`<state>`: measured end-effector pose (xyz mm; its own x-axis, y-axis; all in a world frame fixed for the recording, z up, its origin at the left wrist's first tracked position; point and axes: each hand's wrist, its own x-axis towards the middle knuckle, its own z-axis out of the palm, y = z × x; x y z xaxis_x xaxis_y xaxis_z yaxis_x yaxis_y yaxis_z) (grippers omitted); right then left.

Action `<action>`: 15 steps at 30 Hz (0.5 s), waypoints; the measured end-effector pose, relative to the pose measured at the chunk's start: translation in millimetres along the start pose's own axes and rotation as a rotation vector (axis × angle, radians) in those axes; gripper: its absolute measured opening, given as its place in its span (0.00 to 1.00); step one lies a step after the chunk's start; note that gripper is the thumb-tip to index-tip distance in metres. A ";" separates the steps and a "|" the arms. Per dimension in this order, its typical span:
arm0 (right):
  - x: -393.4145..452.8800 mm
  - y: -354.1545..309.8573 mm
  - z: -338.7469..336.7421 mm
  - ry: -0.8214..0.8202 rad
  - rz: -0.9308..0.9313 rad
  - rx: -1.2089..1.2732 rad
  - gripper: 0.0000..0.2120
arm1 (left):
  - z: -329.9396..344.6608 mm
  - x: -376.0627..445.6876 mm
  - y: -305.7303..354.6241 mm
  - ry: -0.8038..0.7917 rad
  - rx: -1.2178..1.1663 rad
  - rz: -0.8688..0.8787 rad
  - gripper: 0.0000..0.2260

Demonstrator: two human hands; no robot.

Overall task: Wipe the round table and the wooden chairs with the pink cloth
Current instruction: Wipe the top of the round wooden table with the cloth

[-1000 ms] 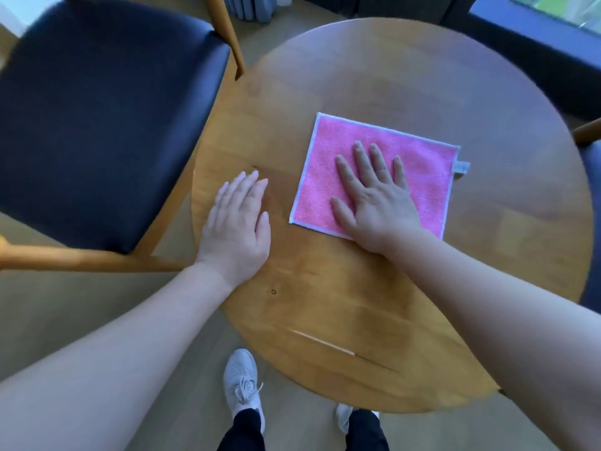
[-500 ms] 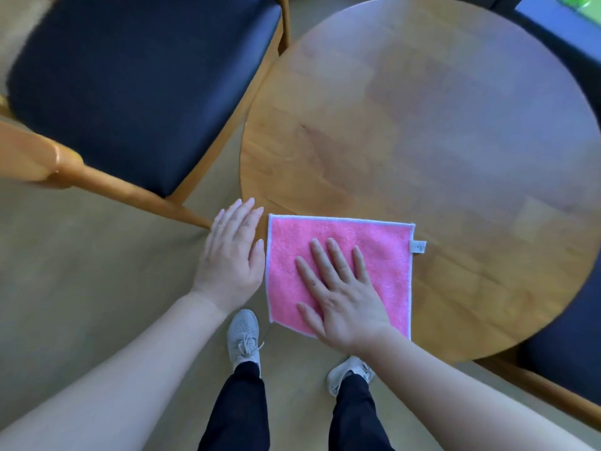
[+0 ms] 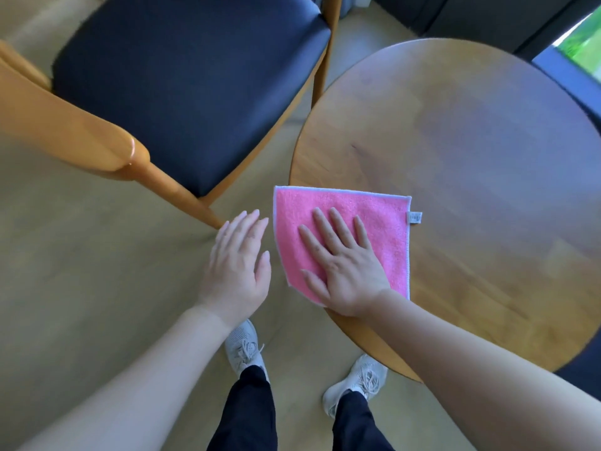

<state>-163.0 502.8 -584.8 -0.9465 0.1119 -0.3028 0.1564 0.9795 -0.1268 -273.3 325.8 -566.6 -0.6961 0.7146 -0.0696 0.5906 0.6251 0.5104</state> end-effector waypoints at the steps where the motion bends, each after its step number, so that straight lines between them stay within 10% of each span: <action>1: 9.9 -0.4 -3.4 0.003 0.017 -0.006 0.32 | -3.1 2.5 -3.7 -0.002 -0.003 0.003 0.22; 15: 133.7 36.5 -36.1 0.109 0.176 -0.028 0.32 | -25.4 46.2 -41.1 -0.001 -0.012 0.047 0.22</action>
<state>-294.0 559.6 -595.8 -0.9304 0.2977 -0.2137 0.3157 0.9473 -0.0547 -340.0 325.1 -569.0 -0.6674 0.7433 -0.0458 0.6176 0.5869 0.5235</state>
